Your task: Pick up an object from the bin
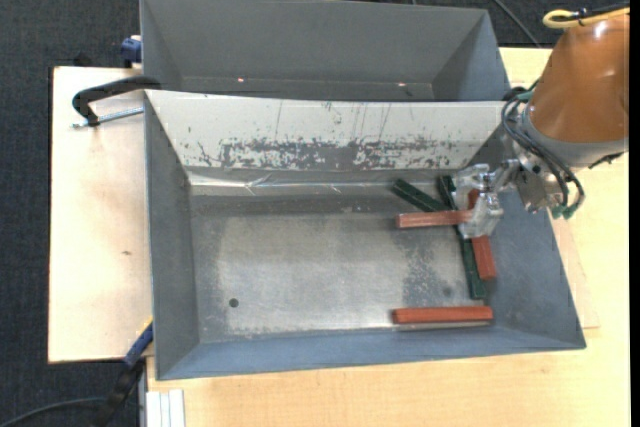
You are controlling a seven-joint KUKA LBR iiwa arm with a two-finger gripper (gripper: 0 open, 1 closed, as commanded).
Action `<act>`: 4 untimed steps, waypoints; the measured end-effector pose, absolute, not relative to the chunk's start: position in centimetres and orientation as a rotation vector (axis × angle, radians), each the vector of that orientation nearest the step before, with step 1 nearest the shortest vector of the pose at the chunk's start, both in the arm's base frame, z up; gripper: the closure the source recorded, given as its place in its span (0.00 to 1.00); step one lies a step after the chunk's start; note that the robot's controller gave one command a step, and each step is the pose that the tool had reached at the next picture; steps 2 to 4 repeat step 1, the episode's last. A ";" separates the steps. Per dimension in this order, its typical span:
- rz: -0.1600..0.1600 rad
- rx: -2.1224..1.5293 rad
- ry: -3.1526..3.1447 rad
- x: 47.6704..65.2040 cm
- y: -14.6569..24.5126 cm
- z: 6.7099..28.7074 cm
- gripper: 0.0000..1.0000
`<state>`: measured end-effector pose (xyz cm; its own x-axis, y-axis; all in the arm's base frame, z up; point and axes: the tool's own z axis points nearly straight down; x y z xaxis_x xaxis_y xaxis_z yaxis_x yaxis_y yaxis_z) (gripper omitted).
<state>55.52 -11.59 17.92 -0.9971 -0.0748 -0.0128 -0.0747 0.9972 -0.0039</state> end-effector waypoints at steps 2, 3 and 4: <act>-0.002 -0.110 3.129 52.2 -9.5 23.3 1.00; -0.002 -0.110 3.129 52.2 -9.5 23.3 1.00; -0.002 -0.110 3.129 52.2 -9.5 23.3 1.00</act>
Offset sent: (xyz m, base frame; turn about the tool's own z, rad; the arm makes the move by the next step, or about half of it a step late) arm -0.0344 0.0201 0.0496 0.0058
